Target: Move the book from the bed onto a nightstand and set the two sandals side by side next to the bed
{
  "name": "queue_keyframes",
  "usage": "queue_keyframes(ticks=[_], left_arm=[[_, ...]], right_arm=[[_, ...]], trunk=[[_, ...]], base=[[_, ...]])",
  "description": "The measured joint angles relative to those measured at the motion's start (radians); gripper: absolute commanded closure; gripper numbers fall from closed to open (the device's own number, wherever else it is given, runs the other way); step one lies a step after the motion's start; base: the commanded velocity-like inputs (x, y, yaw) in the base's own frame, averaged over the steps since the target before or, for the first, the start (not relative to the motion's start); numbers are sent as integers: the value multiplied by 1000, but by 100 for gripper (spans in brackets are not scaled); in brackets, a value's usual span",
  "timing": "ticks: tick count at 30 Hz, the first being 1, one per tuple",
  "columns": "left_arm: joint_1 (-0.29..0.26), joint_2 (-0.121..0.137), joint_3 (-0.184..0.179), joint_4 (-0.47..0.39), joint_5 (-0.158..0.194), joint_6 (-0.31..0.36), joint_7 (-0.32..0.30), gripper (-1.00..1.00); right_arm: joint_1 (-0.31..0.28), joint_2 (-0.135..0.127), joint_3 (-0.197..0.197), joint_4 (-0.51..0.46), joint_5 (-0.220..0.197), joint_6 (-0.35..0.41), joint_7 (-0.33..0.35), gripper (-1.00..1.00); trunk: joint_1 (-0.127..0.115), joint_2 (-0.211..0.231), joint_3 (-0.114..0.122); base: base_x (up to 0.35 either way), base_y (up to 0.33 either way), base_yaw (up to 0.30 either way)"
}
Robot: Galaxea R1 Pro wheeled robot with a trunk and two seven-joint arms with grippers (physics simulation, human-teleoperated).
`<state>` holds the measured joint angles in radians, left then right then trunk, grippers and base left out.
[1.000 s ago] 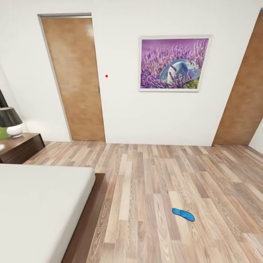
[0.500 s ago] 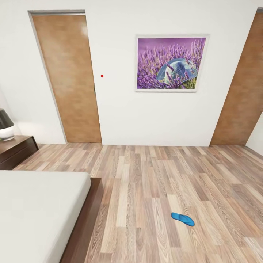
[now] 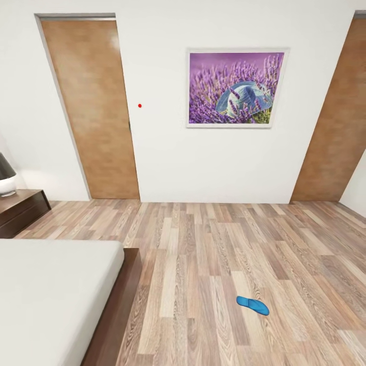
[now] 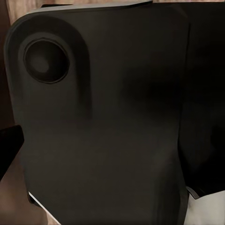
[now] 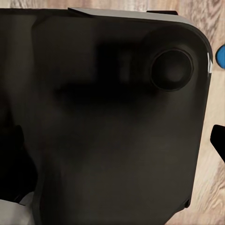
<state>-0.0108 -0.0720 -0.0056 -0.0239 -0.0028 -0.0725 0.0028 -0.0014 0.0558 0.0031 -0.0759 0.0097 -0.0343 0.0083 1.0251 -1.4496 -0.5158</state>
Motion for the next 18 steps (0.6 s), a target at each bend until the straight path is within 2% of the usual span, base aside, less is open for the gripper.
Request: queue_keyframes(ticks=[10,18], left_arm=[[0,0,0,0,0,0,0,-100],[0,0,0,0,0,-1,0,-100]], right_arm=[[0,1,0,1,0,0,0,-100],[0,1,0,1,0,0,0,-100]], trunk=[[0,0,0],[0,0,0]], base=[[11,-3,-2],[100,-1,0]])
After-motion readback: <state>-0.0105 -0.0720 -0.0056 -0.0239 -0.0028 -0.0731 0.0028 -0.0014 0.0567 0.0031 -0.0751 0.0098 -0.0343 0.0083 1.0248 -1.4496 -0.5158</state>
